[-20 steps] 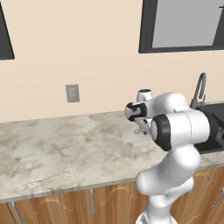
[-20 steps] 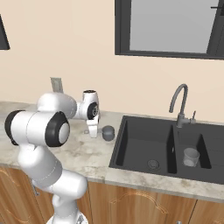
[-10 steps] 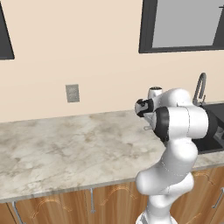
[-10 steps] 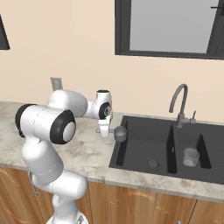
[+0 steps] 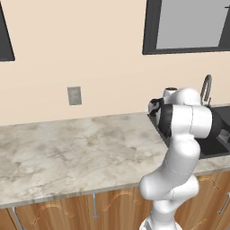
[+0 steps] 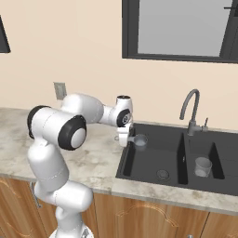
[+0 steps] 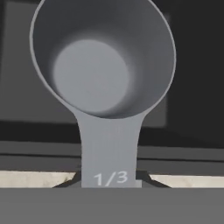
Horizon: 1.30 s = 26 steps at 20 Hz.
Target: Move any existing items from the left basin to the right basin for drying. Then move the measuring cup from the counter to the left basin of the sink for washing.
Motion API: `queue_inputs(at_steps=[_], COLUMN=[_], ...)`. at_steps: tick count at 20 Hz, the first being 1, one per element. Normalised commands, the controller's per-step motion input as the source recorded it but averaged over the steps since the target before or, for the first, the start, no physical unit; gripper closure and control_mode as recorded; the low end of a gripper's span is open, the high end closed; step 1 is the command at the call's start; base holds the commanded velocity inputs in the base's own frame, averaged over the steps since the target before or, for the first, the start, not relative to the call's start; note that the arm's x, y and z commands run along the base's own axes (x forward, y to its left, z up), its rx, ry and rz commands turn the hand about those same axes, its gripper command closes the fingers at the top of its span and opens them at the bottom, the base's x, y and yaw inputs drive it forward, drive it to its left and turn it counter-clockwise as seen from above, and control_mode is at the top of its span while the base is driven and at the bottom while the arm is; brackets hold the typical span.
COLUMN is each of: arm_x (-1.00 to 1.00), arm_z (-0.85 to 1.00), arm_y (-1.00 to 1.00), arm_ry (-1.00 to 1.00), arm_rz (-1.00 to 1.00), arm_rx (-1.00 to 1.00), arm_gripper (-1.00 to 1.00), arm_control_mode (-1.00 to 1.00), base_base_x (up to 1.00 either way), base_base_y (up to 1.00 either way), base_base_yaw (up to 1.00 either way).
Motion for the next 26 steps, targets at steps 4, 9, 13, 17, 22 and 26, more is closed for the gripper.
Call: queue_inputs(at_steps=[4, 9, 13, 17, 22, 26], arm_x=[0.11, 0.15, 0.16, 0.15, 0.27, 0.25], arm_z=[0.0, -0.04, -0.31, -0.51, -0.47, -0.5], arm_y=[-0.54, -0.51, -0.43, -0.29, -0.15, -0.1], arm_ry=[0.0, 0.0, 0.0, 0.0, 0.0, 0.0], arm_rz=[-0.07, -0.06, -0.05, -0.03, -0.01, 0.0], arm_rx=[0.0, 0.03, 0.01, 0.0, 0.0, 0.0], arm_gripper=[1.0, 1.0, 1.0, 1.0, 1.0, 1.0], arm_control_mode=[-1.0, -1.0, -1.0, -1.0, -1.0, -1.0], base_base_x=[0.0, 0.0, 0.0, 0.0, 0.0, 0.0], base_base_y=[0.0, 0.0, 0.0, 0.0, 0.0, 0.0], base_base_yaw=[0.0, 0.0, 0.0, 0.0, 0.0, 0.0])
